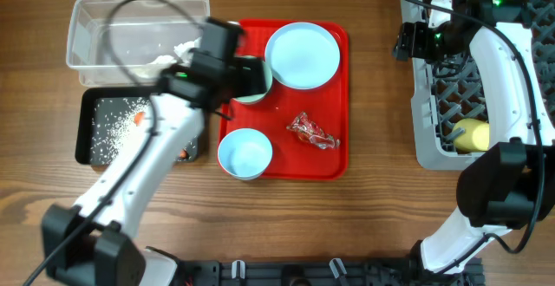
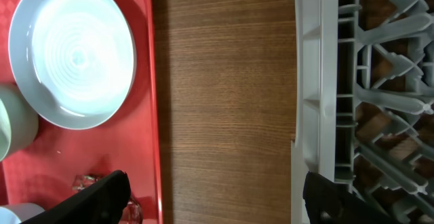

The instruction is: Sort waste into correct bins and load items into the dishwasher rack

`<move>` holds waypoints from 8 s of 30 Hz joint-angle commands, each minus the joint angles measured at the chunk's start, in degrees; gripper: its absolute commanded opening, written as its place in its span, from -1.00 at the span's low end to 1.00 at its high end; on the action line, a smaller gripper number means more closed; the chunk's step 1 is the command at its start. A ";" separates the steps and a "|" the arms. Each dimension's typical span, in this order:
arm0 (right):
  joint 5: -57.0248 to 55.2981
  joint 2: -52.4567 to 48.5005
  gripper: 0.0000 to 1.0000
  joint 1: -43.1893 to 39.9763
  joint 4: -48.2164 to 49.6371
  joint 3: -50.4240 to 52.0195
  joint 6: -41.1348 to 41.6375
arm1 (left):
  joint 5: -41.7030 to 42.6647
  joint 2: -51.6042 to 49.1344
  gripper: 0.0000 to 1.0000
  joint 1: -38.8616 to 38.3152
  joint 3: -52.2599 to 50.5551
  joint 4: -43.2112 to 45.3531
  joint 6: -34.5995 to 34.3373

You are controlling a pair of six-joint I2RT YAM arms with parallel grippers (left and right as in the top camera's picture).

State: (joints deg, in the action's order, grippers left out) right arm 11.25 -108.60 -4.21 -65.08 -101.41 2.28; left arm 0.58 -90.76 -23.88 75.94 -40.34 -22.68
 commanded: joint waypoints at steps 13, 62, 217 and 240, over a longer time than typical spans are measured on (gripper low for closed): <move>-0.72 0.15 0.71 0.11 0.02 -0.09 -0.15 | 0.09 -20.76 0.99 -19.08 0.48 10.78 19.93; -0.74 0.15 0.72 0.11 -0.90 -0.09 -0.17 | -17.20 -9.55 -0.92 -7.50 10.08 2.86 14.38; -56.85 0.24 -0.91 -9.53 35.98 -0.15 6.21 | -0.02 -13.40 1.00 4.61 9.99 1.62 -0.52; -44.78 -10.19 -0.92 -18.16 55.30 -0.15 -16.79 | -0.24 -13.40 1.00 4.66 9.99 3.69 -3.69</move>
State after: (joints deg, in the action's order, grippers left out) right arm -28.34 -117.10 -22.52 -11.31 -101.38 -11.51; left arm 1.34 -105.43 -19.03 86.00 -36.86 -25.85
